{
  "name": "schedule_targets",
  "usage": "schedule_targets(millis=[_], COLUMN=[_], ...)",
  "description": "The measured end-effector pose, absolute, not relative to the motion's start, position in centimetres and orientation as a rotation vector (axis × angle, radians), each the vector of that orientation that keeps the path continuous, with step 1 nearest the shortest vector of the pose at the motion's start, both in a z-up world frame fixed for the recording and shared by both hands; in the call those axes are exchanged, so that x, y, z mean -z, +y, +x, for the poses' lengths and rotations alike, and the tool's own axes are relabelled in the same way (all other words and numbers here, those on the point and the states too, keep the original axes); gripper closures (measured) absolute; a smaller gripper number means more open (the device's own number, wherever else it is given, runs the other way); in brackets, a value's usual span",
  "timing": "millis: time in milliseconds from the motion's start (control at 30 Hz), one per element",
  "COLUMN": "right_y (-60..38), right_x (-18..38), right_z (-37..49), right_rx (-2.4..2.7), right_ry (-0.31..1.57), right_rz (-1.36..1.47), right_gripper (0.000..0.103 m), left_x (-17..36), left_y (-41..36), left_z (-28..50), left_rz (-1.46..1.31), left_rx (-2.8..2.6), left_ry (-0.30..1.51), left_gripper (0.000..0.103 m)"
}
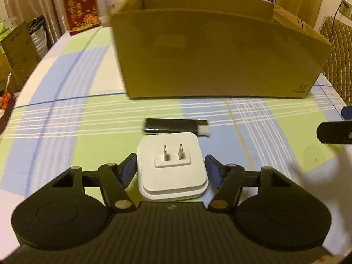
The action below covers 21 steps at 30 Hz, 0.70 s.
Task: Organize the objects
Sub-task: 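Grasp the white plug adapter with the left tool while the right tool approaches the black stick, then close the right tool around the black stick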
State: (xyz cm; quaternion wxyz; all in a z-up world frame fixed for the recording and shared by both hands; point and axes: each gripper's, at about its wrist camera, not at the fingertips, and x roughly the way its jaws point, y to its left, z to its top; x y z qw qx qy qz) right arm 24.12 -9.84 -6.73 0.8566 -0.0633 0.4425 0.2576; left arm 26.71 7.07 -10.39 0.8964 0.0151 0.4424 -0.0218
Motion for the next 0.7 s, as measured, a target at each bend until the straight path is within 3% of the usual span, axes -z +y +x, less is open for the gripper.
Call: schedule_targets(millis=[367,700], right_y=[-4.5,0.7], right_x=[8.3,10.9], right_z=[21.0,20.4], right_rx=[-0.659,-0.614], right_ry=[0.849,0.802], right_rz=[-0.105,-0.032], right_gripper=[0.002,0.003], left_x=[5.9,5.0], left_y=[13.9,17.5], left_z=[25.0,25.4], left_rz=[0.084,0.015], left_rx=[-0.006,-0.022], left_ry=[0.846,0.81], left_gripper=[0.04,0.04])
